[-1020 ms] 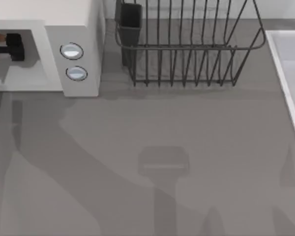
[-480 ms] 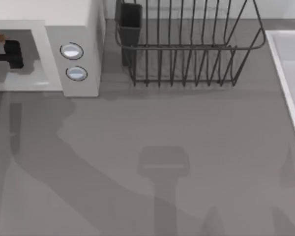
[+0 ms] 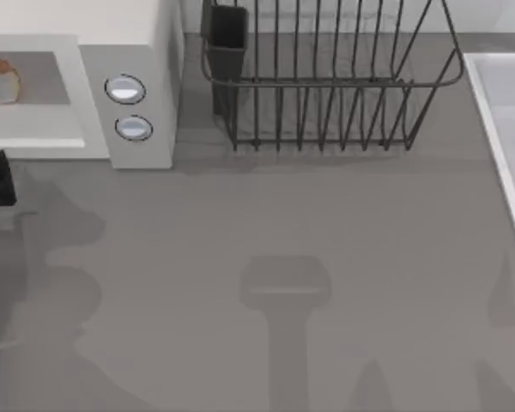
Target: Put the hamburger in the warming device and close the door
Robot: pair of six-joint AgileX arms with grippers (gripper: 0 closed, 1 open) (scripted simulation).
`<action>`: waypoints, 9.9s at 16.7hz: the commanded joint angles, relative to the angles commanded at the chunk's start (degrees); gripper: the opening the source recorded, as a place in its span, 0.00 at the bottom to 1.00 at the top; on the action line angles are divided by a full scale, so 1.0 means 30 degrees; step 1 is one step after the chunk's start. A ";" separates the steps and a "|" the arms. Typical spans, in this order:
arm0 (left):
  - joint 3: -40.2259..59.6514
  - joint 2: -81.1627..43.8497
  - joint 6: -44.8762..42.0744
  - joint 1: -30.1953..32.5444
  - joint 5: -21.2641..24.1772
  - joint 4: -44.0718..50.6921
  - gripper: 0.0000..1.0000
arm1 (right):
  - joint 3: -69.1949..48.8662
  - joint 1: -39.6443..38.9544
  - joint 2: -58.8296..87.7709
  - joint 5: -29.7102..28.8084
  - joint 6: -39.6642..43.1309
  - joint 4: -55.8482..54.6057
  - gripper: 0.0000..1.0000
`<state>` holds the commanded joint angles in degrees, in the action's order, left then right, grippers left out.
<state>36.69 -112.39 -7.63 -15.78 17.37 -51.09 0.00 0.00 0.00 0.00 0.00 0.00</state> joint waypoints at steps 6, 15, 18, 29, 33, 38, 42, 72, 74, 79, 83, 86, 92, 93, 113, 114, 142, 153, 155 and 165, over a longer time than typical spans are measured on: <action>-0.4051 0.2453 -0.0341 -0.0742 0.0747 -0.1971 1.00 | 0.0000 0.0000 0.0000 0.0000 0.0000 0.0000 1.00; -0.3228 0.4344 -0.0299 -0.0611 0.0659 0.0210 1.00 | 0.0000 0.0000 0.0000 0.0000 0.0000 0.0000 1.00; -0.2602 0.6421 -0.0286 -0.0616 0.0633 0.3546 1.00 | 0.0000 0.0000 0.0000 0.0000 0.0000 0.0000 1.00; -0.1035 1.0507 -0.0276 -0.0628 0.0597 0.9230 1.00 | 0.0000 0.0000 0.0000 0.0000 0.0000 0.0000 1.00; -0.1556 1.1775 -0.0143 -0.0362 0.0287 0.9592 1.00 | 0.0000 0.0000 0.0000 0.0000 0.0000 0.0000 1.00; -0.3800 1.7591 0.0430 0.0778 -0.1032 1.1156 1.00 | 0.0000 0.0000 0.0000 0.0000 0.0000 0.0000 1.00; -0.6422 2.4165 0.1101 0.2108 -0.2549 1.2990 1.00 | 0.0000 0.0000 0.0000 0.0000 0.0000 0.0000 1.00; -1.2229 3.7463 0.2542 0.5261 -0.5791 1.7029 0.00 | 0.0000 0.0000 0.0000 0.0000 0.0000 0.0000 1.00; -1.2229 3.7463 0.2542 0.5261 -0.5791 1.7029 0.00 | 0.0000 0.0000 0.0000 0.0000 0.0000 0.0000 1.00; -1.2229 3.7463 0.2542 0.5261 -0.5791 1.7029 0.00 | 0.0000 0.0000 0.0000 0.0000 0.0000 0.0000 1.00; -1.2196 3.6674 0.2539 0.5517 -0.6256 1.6247 0.00 | 0.0000 0.0000 0.0000 0.0000 0.0000 0.0000 1.00; -1.2047 3.4568 0.2505 0.6343 -0.7122 1.4272 0.00 | 0.0000 0.0000 0.0000 0.0000 0.0000 0.0000 1.00; -1.1909 3.2094 0.2456 0.7485 -0.8005 1.1968 0.00 | 0.0000 0.0000 0.0000 0.0000 0.0000 0.0000 1.00; -1.1909 3.2094 0.2456 0.7485 -0.8005 1.1968 0.00 | 0.0000 0.0000 0.0000 0.0000 0.0000 0.0000 1.00; -1.1775 3.7779 0.2526 0.2683 -0.3246 1.7813 0.00 | 0.0000 0.0000 0.0000 0.0000 0.0000 0.0000 1.00; -1.1581 3.7804 0.2526 0.2144 -0.2700 1.8029 0.00 | 0.0000 0.0000 0.0000 0.0000 0.0000 0.0000 1.00; 0.4523 1.7791 -0.8202 -1.0229 0.5217 2.7011 0.00 | 0.0000 0.0000 0.0000 0.0000 0.0000 0.0000 1.00; 1.3339 0.4750 -1.4822 -1.4565 0.6944 3.1284 0.00 | 0.0000 0.0000 0.0000 0.0000 0.0000 0.0000 1.00; 1.3382 0.4693 -1.4855 -1.4584 0.6950 3.1304 0.00 | 0.0000 0.0000 0.0000 0.0000 0.0000 0.0000 1.00; 1.0544 0.3422 -1.4903 -1.4555 0.6959 2.6988 0.00 | 0.0000 0.0000 0.0000 0.0000 0.0000 0.0000 1.00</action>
<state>68.32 -102.13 -52.34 -59.45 38.25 29.87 0.00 0.00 0.00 0.00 0.00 0.00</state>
